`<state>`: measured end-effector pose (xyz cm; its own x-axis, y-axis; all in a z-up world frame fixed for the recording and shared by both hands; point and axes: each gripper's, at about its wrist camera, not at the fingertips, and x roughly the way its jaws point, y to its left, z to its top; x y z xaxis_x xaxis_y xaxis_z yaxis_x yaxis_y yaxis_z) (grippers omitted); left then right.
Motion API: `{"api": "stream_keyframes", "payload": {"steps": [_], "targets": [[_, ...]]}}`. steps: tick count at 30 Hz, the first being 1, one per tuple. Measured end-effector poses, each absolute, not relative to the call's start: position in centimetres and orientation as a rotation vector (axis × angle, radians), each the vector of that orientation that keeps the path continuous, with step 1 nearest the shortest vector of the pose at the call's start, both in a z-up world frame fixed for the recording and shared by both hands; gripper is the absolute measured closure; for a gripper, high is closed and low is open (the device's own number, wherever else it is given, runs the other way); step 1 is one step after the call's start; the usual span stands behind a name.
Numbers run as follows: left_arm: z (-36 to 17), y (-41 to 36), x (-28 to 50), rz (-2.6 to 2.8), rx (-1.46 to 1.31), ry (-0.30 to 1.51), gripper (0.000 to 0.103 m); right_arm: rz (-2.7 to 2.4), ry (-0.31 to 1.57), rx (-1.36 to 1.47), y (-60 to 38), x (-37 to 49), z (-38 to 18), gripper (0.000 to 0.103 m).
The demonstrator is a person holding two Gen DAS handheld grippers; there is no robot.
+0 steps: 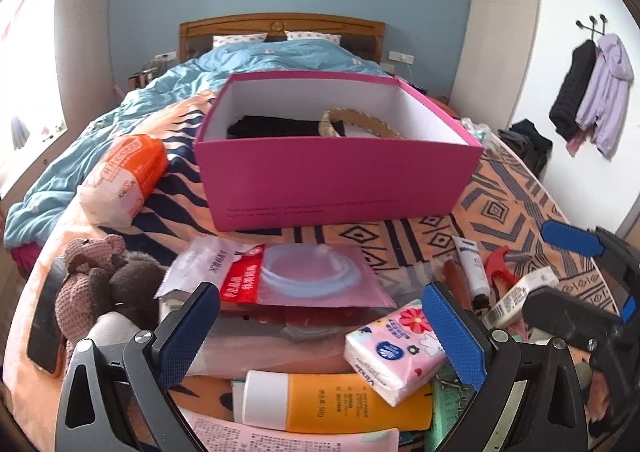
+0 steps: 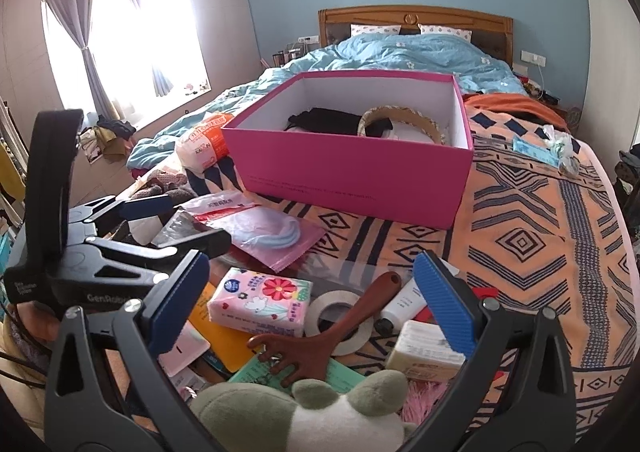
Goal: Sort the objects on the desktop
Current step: 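Reach the right gripper toward the brown wooden comb on the pile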
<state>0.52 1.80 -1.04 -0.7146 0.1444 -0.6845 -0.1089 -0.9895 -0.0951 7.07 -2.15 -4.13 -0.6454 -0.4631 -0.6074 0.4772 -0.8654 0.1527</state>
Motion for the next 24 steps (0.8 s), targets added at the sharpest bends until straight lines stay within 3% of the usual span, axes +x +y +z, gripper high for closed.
{"api": "stream_keyframes", "payload": {"steps": [5,7,12,16,24], "targets": [[-1.3,3.2,0.7,2.766,-1.101,0.012,0.001,-2.394,0.022,0.965,-2.0,6.4,-4.6,0.007],[-1.4,3.7,0.7,2.762,-1.097,0.056,0.001,-2.362,0.024,1.001,-2.1,6.1,-5.1,0.021],[-2.2,4.0,0.4,2.739,-1.134,0.093,0.001,-2.302,-0.002,1.112,-1.8,5.4,-6.9,0.034],[-2.6,4.3,0.3,2.742,-1.137,0.126,0.001,-2.346,0.025,1.152,-0.3,4.9,-7.6,0.052],[-2.8,5.1,-0.2,2.721,-1.134,0.171,0.001,-2.646,0.258,1.206,2.4,3.7,-7.0,0.056]]}}
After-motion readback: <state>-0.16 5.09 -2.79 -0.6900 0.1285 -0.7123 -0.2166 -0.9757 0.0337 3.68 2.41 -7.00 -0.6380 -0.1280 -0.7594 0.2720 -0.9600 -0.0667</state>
